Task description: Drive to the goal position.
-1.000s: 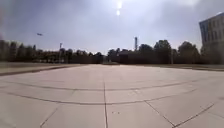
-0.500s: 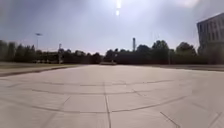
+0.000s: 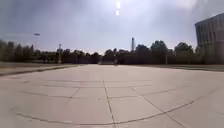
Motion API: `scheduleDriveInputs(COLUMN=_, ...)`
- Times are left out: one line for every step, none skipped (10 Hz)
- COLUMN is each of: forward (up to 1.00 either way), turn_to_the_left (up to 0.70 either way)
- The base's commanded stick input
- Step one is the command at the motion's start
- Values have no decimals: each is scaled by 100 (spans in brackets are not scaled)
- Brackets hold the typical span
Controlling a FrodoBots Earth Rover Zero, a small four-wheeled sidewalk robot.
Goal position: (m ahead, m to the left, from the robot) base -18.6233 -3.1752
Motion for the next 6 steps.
scheduleDriveInputs(forward=-100, turn_to_the_left=-1)
scheduleDriveInputs(forward=-100, turn_to_the_left=-1)
scheduleDriveInputs(forward=-100, turn_to_the_left=-1)
scheduleDriveInputs(forward=-100, turn_to_the_left=-1)
scheduleDriveInputs(forward=-100, turn_to_the_left=-1)
scheduleDriveInputs(forward=-100, turn_to_the_left=-1)
